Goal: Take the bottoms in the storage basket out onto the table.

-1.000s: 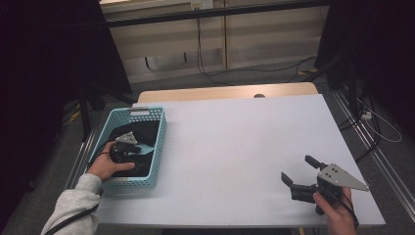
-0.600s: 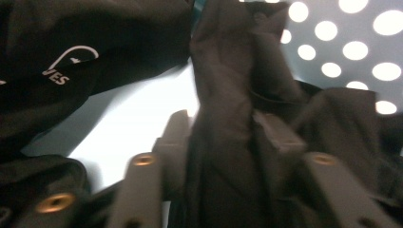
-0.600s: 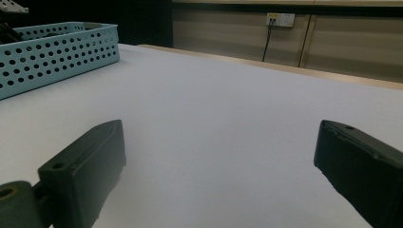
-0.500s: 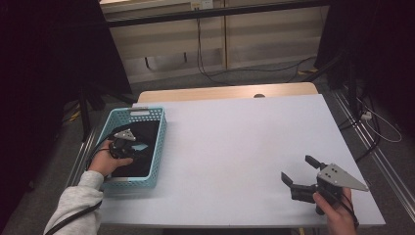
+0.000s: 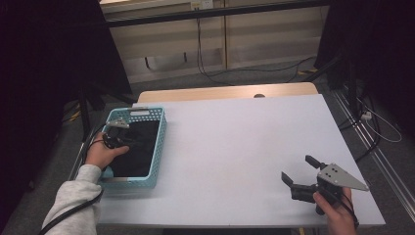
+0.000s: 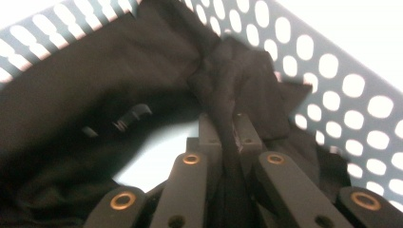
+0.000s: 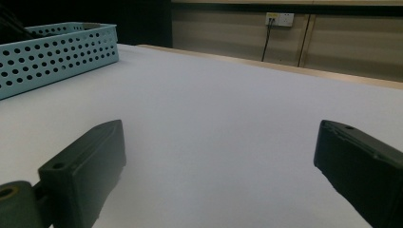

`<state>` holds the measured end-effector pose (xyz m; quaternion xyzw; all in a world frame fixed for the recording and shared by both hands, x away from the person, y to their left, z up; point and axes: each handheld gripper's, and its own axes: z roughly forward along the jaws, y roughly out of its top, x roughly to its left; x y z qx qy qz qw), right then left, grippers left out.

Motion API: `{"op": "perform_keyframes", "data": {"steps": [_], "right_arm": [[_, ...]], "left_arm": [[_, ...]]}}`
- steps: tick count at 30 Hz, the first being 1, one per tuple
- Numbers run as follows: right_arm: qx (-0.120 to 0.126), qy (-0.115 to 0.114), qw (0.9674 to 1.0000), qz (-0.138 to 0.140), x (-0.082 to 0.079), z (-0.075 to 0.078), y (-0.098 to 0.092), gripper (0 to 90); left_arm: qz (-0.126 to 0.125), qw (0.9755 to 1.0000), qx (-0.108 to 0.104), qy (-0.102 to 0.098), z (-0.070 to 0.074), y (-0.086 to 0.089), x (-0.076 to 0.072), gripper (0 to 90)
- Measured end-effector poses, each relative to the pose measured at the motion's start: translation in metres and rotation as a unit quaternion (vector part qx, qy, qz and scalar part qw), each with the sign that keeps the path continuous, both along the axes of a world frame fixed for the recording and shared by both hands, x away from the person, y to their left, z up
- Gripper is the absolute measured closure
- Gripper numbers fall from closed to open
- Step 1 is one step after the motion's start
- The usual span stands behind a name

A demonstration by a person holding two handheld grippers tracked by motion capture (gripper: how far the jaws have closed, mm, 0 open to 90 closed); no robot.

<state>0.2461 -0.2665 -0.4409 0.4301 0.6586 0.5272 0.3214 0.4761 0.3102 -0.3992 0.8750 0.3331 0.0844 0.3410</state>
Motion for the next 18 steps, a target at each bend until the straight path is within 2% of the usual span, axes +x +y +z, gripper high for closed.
{"op": "perform_keyframes", "data": {"steps": [2,5,9,10,13,16,18], "right_arm": [[0.0,0.001,1.0,-0.001,0.0,0.0,0.0,2.5],[0.0,0.0,1.0,0.0,0.0,0.0,0.0,2.5],[0.001,0.001,1.0,0.0,0.0,0.0,0.0,2.5],[0.001,0.001,1.0,0.0,0.0,0.0,0.0,2.5],[0.0,0.001,1.0,0.002,0.0,0.0,0.0,2.5],[0.001,0.002,1.0,0.002,0.0,-0.001,-0.001,2.5],[0.003,0.003,1.0,0.002,0.0,-0.001,-0.001,2.5]], "left_arm": [[0.008,0.9999,-0.01,-0.009,0.008,0.0,0.004,85.7],[0.014,0.9995,-0.01,-0.028,0.019,-0.001,0.011,85.8],[0.025,0.9988,-0.016,-0.039,0.027,-0.002,0.023,85.9],[0.028,0.9988,-0.02,-0.035,0.028,-0.003,0.025,85.8],[0.03,0.9988,-0.008,-0.038,0.026,-0.004,0.034,85.8],[0.031,0.9991,0.002,-0.028,0.018,-0.003,0.039,85.7],[0.034,0.9992,-0.001,-0.023,0.012,-0.002,0.039,85.5]]}}
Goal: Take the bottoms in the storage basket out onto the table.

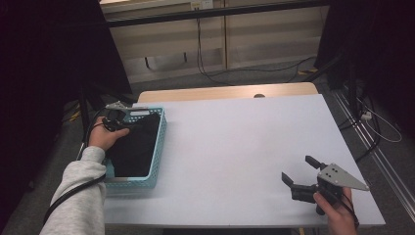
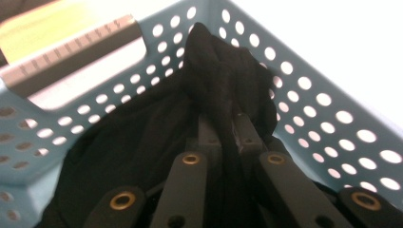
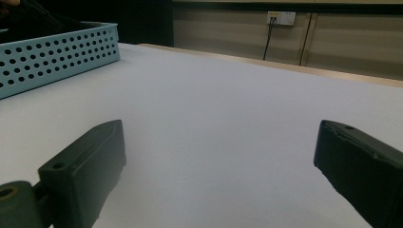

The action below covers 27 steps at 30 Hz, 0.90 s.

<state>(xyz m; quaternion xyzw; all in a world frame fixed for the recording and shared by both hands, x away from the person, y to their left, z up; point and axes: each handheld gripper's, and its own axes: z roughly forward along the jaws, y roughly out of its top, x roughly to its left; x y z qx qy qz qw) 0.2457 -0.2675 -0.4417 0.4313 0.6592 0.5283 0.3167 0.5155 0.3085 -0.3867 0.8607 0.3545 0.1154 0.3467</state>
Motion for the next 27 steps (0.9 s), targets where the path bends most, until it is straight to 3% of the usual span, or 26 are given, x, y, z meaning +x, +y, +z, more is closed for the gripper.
{"op": "perform_keyframes", "data": {"steps": [3,6,8,9,13,17,20,24,27], "right_arm": [[0.0,0.0,1.0,-0.001,0.0,0.0,-0.001,2.5],[0.0,0.001,1.0,-0.001,0.0,0.0,-0.002,2.5],[-0.001,0.0,1.0,0.0,0.0,0.0,-0.001,2.5],[-0.001,0.001,1.0,0.0,-0.001,0.0,-0.001,2.5],[-0.001,0.0,1.0,0.001,0.0,0.0,0.0,2.5],[-0.001,0.0,1.0,0.002,-0.001,0.0,0.001,2.5],[-0.004,0.001,1.0,0.003,0.0,0.0,0.001,2.5],[-0.004,0.001,1.0,0.004,0.0,0.0,0.001,2.5],[-0.002,0.001,1.0,0.003,0.0,0.0,0.001,2.5]], "left_arm": [[-0.006,1.0,0.004,0.005,-0.007,0.001,-0.001,82.8],[0.004,0.9999,0.011,0.006,-0.011,0.0,-0.004,54.6],[0.005,0.9998,-0.005,0.018,-0.011,0.0,-0.008,35.9],[0.0,0.9998,-0.011,0.018,-0.012,0.0,-0.01,34.0],[-0.018,0.9996,0.004,0.022,-0.014,0.0,-0.019,15.8],[-0.06,0.9972,0.018,0.04,-0.018,0.001,-0.029,12.4],[-0.081,0.9945,0.046,0.047,-0.026,0.001,-0.035,11.4],[-0.083,0.9934,0.051,0.061,-0.041,0.001,-0.039,11.5],[-0.084,0.9917,0.067,0.071,-0.051,0.002,-0.041,12.8]]}}
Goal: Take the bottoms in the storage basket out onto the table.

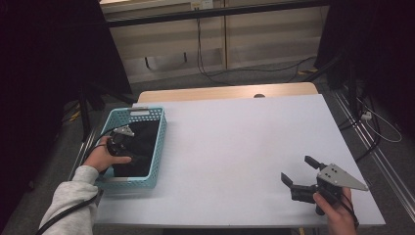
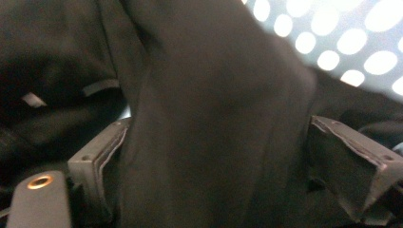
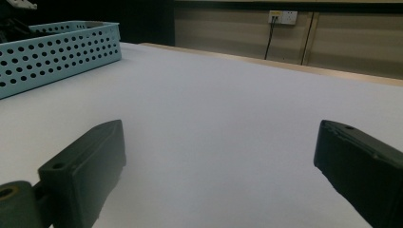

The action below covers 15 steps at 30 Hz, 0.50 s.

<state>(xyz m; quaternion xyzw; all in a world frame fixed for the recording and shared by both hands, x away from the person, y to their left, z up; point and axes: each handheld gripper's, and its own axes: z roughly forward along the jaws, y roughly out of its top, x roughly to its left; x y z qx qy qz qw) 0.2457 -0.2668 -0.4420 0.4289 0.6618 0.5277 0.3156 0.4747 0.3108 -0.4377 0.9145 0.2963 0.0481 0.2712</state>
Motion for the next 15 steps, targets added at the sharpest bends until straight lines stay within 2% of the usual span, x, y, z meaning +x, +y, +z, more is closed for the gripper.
{"op": "perform_keyframes", "data": {"steps": [1,2,8,10,15], "right_arm": [[0.0,0.0,1.0,-0.001,-0.0001,0.0,-0.0001,2.5],[0.002,0.0,1.0,-0.001,-0.0002,0.0001,-0.0001,2.5],[-0.002,0.001,1.0,0.002,-0.0001,-0.0003,0.0003,2.5],[-0.002,0.001,1.0,0.002,-0.0005,0.0001,0.0004,2.5],[-0.003,0.002,1.0,0.002,-0.0004,-0.0001,0.0004,2.5]], "left_arm": [[-0.005,1.0,0.004,0.002,-0.0037,0.0003,-0.0008,13.6],[-0.007,0.9999,0.002,-0.014,-0.0062,0.0002,-0.002,12.0],[0.0,0.9997,-0.004,-0.026,-0.0076,0.0026,-0.0041,13.2],[-0.004,0.9996,-0.005,-0.026,-0.006,0.0042,-0.0048,18.2],[-0.007,0.9998,-0.005,-0.017,-0.0006,0.0041,-0.0082,42.4]]}}
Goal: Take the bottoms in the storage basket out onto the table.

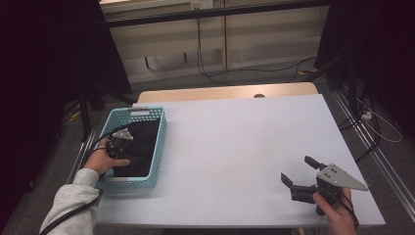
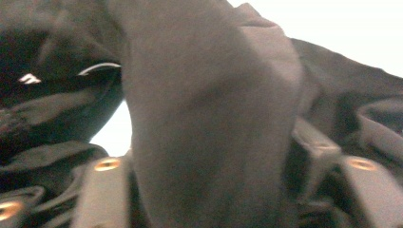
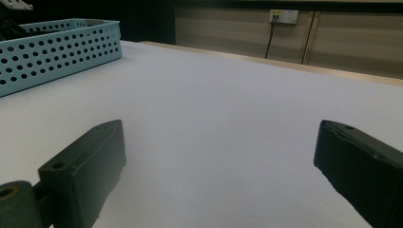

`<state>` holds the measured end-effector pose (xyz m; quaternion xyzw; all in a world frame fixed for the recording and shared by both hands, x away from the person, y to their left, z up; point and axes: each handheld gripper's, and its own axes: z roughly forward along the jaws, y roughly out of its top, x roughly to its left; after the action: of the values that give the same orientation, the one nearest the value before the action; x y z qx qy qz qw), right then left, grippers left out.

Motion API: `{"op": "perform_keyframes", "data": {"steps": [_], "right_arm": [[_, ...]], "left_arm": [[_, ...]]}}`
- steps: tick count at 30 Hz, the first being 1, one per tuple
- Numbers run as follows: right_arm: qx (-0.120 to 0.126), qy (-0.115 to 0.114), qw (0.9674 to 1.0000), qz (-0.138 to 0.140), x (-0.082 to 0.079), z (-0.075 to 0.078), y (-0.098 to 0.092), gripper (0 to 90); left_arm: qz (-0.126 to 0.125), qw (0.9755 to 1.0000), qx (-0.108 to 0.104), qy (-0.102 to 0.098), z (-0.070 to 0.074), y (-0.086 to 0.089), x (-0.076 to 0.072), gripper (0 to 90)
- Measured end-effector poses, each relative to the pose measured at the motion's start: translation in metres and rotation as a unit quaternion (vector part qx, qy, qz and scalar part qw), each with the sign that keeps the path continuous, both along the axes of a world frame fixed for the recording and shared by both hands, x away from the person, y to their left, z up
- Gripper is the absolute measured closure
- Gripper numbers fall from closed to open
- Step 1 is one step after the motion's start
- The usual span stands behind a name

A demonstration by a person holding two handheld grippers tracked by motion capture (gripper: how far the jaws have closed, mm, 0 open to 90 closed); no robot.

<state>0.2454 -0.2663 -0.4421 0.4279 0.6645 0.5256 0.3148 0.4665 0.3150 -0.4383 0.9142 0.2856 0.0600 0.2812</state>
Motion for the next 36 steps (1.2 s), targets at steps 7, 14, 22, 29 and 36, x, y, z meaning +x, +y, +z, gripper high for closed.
{"op": "perform_keyframes", "data": {"steps": [7,14,22,29,36], "right_arm": [[-0.002,0.0,1.0,0.001,0.0,0.0,0.0,2.7],[-0.001,0.0,1.0,0.0,0.0,0.0,0.0,2.7],[0.0,0.0,1.0,0.0,0.001,0.0,0.0,2.7],[0.001,-0.001,1.0,0.001,0.001,0.0,-0.001,2.7],[0.005,0.002,1.0,0.002,0.001,-0.001,-0.001,2.7]], "left_arm": [[0.017,0.9995,-0.005,0.027,0.002,-0.004,0.0,80.5],[0.042,0.9987,0.001,0.029,0.01,-0.005,0.004,82.5],[0.071,0.9959,-0.039,-0.039,0.053,-0.009,0.023,82.6],[0.098,0.9912,-0.055,-0.07,0.063,-0.013,0.044,82.6],[0.108,0.9894,-0.045,-0.086,0.055,-0.014,0.061,82.6]]}}
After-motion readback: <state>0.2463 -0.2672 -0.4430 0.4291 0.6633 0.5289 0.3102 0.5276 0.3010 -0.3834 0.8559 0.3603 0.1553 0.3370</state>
